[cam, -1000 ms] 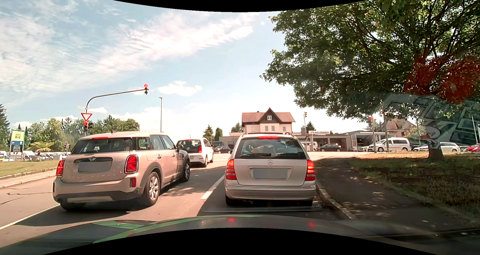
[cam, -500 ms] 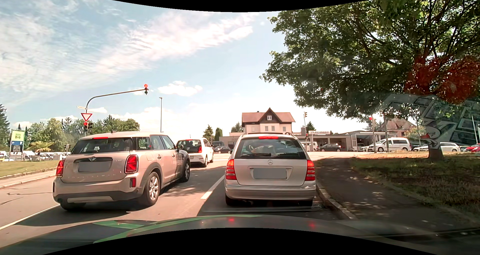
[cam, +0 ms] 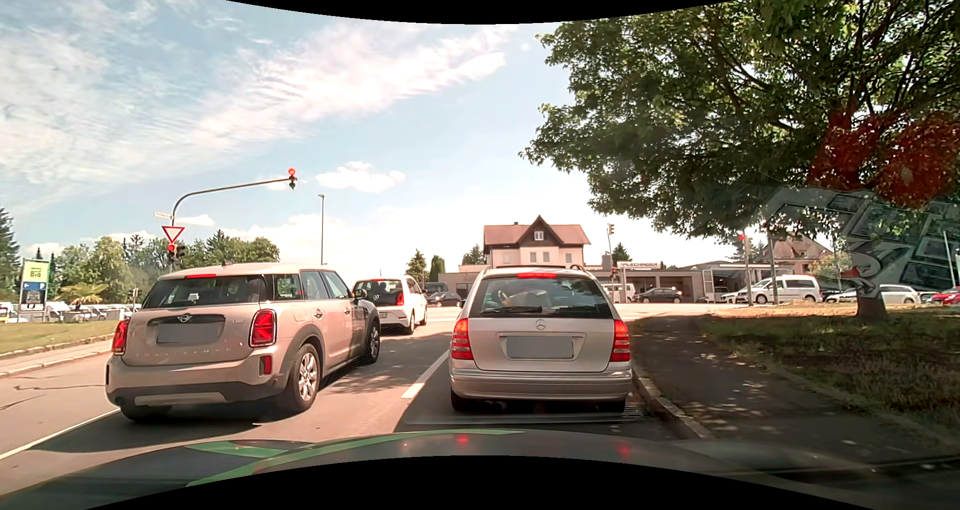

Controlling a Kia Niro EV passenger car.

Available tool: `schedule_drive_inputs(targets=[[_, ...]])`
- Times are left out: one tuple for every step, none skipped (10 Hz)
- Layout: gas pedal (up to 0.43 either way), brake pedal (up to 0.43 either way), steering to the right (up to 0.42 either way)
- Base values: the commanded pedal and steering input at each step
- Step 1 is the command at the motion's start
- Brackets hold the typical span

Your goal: Follow the waypoints while adhering to traffic rules and regulations

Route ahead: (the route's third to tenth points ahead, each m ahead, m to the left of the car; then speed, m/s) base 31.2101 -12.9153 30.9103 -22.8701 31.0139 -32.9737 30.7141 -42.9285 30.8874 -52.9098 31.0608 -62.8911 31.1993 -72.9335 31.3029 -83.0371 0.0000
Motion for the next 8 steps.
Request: schedule_drive_inputs(targets=[[0.0, 0.287, 0.081], [0.0, 0.287, 0.08], [0.0, 0.287, 0.08], [0.0, 0.287, 0.081], [0.0, 0.287, 0.08], [0.0, 0.287, 0.08], [0.0, 0.287, 0.08], [0.0, 0.287, 0.08]])
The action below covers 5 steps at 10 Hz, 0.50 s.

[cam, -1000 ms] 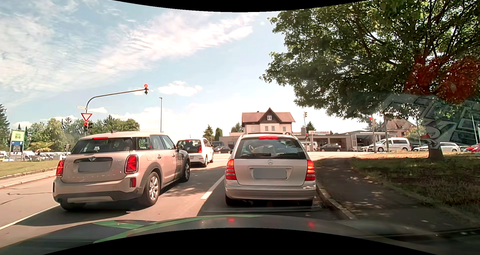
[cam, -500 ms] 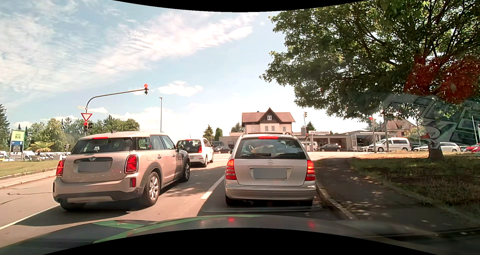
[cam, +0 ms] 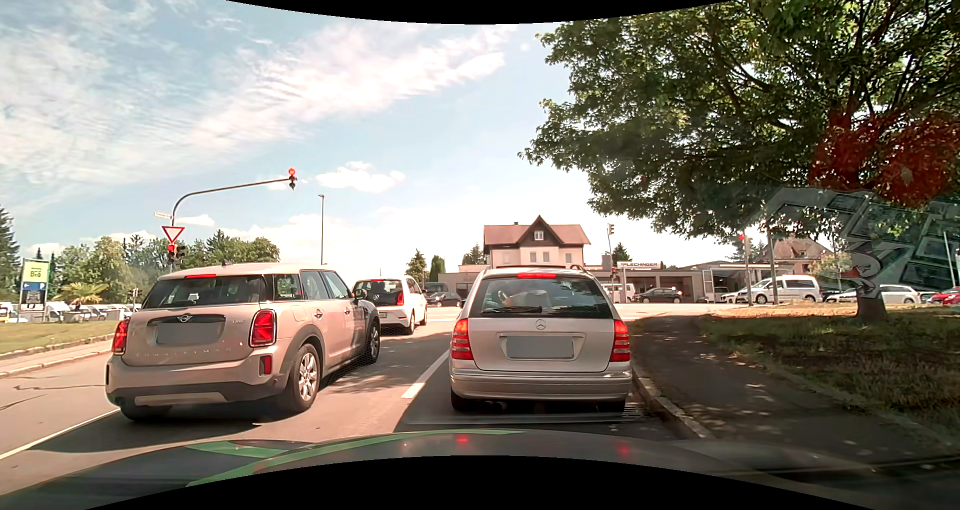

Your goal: Follow the waypoints while adhering to traffic rules and regulations

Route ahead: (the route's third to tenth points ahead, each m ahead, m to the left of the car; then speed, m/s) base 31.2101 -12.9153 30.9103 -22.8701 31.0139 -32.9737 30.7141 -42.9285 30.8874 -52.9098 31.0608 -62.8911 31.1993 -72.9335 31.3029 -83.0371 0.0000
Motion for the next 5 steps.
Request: schedule_drive_inputs(targets=[[0.0, 0.287, 0.081], [0.0, 0.287, 0.081], [0.0, 0.287, 0.08], [0.0, 0.287, 0.08], [0.0, 0.287, 0.081]])
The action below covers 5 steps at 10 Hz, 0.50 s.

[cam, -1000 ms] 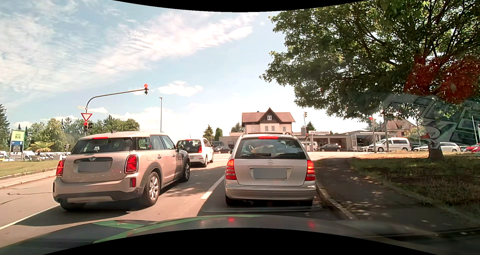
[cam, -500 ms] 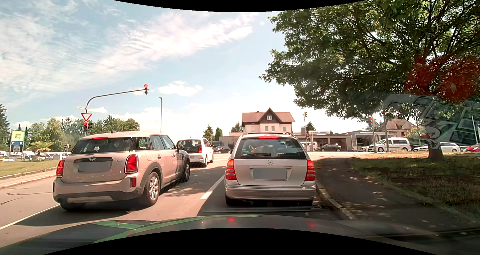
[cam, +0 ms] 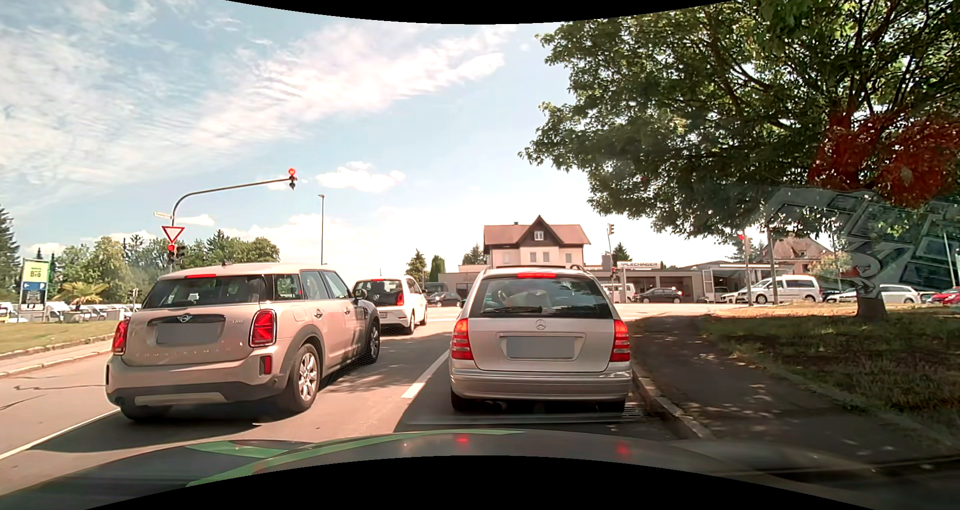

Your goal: Follow the waypoints while adhering to traffic rules and regulations

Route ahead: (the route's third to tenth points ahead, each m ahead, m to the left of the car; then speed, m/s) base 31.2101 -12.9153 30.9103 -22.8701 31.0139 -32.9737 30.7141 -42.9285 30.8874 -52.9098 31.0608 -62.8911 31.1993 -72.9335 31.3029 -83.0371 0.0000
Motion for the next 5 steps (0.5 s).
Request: schedule_drive_inputs(targets=[[0.0, 0.287, 0.081], [0.0, 0.287, 0.081], [0.0, 0.287, 0.081], [0.0, 0.287, 0.081], [0.0, 0.287, 0.081]])
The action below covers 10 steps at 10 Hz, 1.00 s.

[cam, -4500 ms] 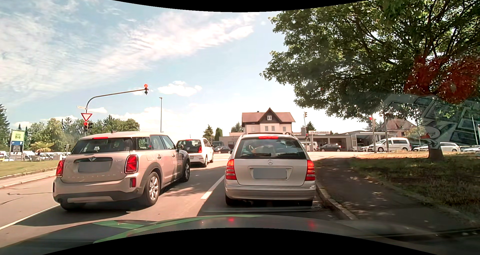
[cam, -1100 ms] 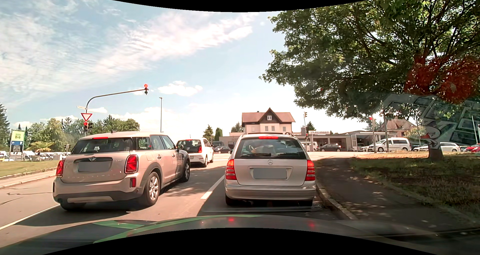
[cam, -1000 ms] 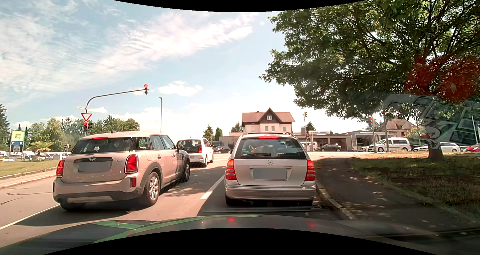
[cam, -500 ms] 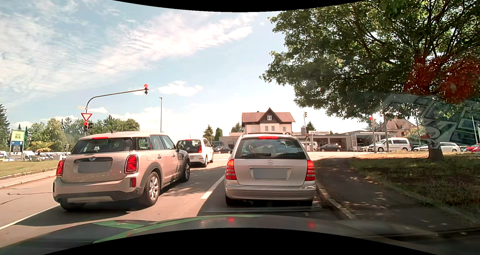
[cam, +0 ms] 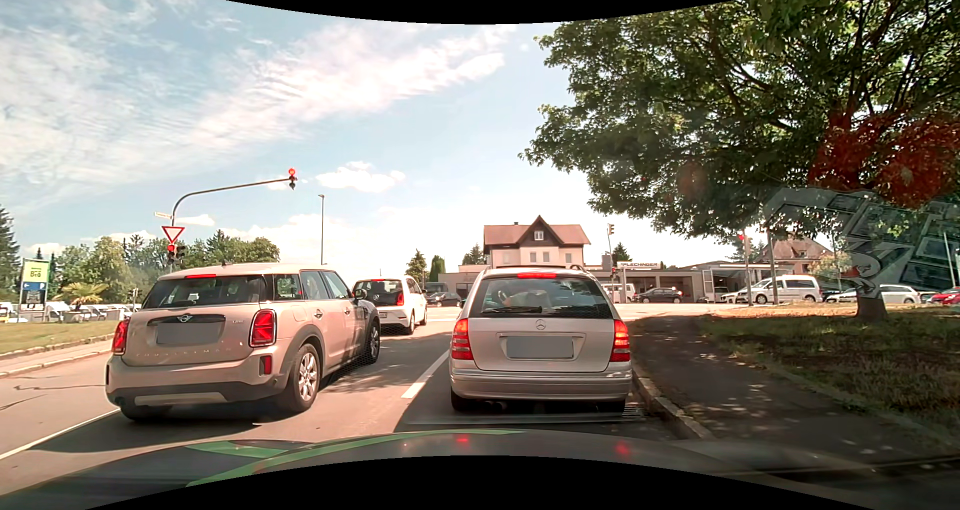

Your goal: Follow the waypoints while adhering to traffic rules and regulations

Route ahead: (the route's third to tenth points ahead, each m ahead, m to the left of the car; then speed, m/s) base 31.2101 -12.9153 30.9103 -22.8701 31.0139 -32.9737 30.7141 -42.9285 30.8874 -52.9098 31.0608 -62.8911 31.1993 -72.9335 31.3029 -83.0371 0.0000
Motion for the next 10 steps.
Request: schedule_drive_inputs(targets=[[0.0, 0.287, 0.081], [0.0, 0.287, 0.081], [0.0, 0.287, 0.081], [0.0, 0.287, 0.08], [0.0, 0.287, 0.08], [0.0, 0.287, 0.081], [0.0, 0.287, 0.081], [0.0, 0.287, 0.081], [0.0, 0.287, 0.08], [0.0, 0.287, 0.08]])
